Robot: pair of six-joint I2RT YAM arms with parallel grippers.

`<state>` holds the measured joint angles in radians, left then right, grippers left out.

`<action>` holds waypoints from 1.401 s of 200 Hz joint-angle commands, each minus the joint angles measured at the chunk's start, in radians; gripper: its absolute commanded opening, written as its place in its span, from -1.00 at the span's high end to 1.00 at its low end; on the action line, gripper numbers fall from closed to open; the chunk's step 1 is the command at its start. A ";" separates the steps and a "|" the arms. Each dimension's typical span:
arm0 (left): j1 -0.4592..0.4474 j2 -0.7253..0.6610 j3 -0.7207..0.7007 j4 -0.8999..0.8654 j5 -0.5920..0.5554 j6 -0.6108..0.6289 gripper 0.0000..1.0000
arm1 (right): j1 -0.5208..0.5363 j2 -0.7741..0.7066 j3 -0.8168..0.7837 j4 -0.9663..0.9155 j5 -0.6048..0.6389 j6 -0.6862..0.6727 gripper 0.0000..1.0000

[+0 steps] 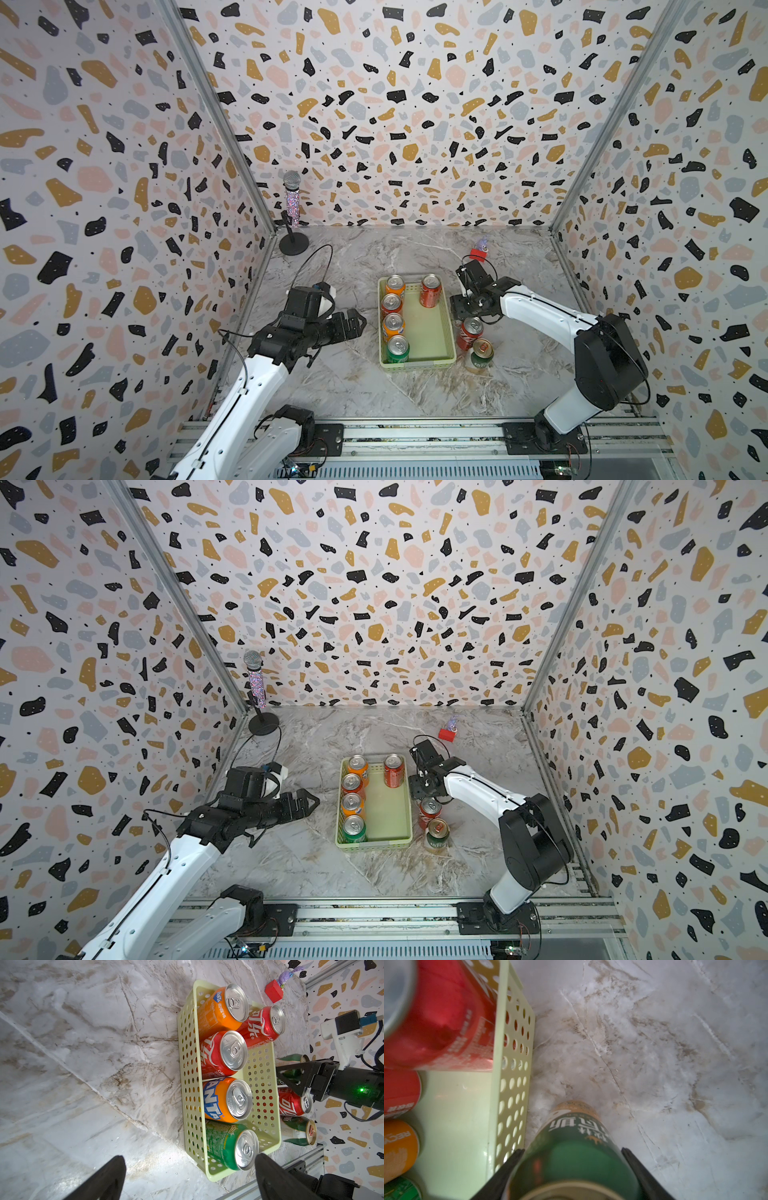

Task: Take out the drinks from the basket
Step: Place the drink at the center of the board.

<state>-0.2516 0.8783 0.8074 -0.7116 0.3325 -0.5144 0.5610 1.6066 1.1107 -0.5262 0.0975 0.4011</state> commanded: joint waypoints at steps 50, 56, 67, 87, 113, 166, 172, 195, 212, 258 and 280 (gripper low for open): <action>0.005 0.000 -0.016 0.031 0.005 -0.007 -0.99 | -0.001 -0.041 0.001 0.019 0.003 0.007 -0.22; 0.005 -0.001 -0.017 0.031 0.004 -0.007 -1.00 | -0.001 -0.042 0.001 0.016 0.004 0.007 -0.23; 0.005 0.000 -0.016 0.031 0.005 -0.007 -0.99 | 0.000 -0.045 0.001 0.014 0.002 0.004 -0.25; 0.005 -0.001 -0.016 0.030 0.003 -0.007 -1.00 | -0.001 -0.047 0.003 0.009 0.003 -0.002 -0.33; 0.005 0.000 -0.016 0.031 0.003 -0.007 -1.00 | -0.001 -0.047 0.003 0.004 0.002 -0.002 -0.41; 0.005 0.000 -0.018 0.031 0.006 -0.008 -1.00 | -0.001 -0.075 0.011 -0.013 0.016 -0.011 -0.62; 0.005 0.000 -0.019 0.031 0.006 -0.008 -1.00 | -0.001 -0.078 0.014 -0.019 0.020 -0.012 -0.63; 0.005 -0.001 -0.019 0.031 0.006 -0.009 -1.00 | -0.001 -0.085 0.030 -0.038 0.034 -0.021 -0.66; 0.005 0.000 -0.018 0.032 0.007 -0.009 -0.99 | -0.001 -0.097 0.048 -0.061 0.066 -0.030 -0.68; 0.005 0.001 -0.019 0.032 0.015 -0.008 -1.00 | -0.002 -0.181 0.097 -0.109 0.102 -0.051 -0.69; 0.005 0.004 -0.020 0.034 0.020 -0.009 -1.00 | -0.002 -0.216 0.120 -0.111 0.069 -0.061 -0.68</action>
<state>-0.2516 0.8803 0.8028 -0.7090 0.3351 -0.5175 0.5610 1.4559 1.1709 -0.5991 0.1684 0.3603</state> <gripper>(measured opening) 0.998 0.845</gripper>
